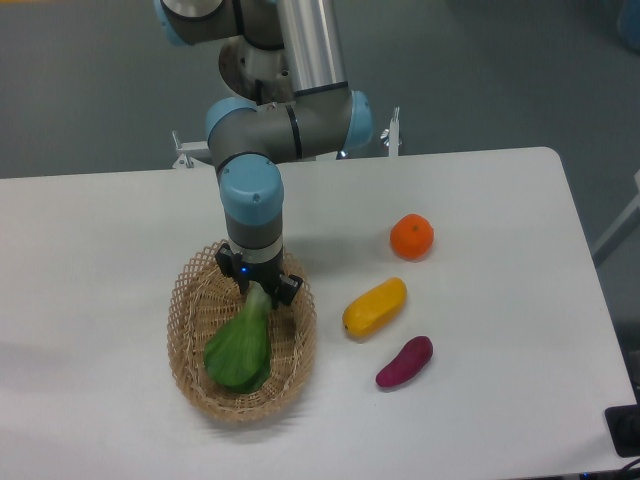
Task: Pick up the green vegetable from the basket
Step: 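Lower the gripper and close it on the bok choy stem, then lift the bok choy out of the basket and carry it aside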
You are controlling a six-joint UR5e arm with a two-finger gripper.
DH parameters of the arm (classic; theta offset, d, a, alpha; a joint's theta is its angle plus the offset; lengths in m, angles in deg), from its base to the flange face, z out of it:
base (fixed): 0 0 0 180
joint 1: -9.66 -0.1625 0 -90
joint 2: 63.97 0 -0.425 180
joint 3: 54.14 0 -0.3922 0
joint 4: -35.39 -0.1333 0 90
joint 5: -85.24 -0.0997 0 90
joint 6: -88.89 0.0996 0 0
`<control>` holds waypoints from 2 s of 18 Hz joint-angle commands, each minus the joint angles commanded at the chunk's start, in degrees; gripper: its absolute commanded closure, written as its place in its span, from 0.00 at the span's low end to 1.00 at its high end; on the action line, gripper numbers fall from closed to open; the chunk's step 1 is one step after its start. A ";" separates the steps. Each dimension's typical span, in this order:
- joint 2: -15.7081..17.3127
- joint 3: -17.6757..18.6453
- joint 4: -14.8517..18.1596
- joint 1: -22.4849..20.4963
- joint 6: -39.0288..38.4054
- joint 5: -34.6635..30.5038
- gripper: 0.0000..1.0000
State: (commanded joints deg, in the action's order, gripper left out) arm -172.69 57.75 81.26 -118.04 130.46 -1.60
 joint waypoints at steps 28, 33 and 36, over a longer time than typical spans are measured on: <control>7.38 -13.09 2.11 -18.45 20.02 5.62 0.68; 7.30 -13.45 3.60 -24.86 29.34 5.62 0.68; 6.42 -13.54 3.52 -29.17 35.84 5.71 0.68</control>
State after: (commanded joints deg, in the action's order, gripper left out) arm -166.27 44.21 84.78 -147.21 166.29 4.11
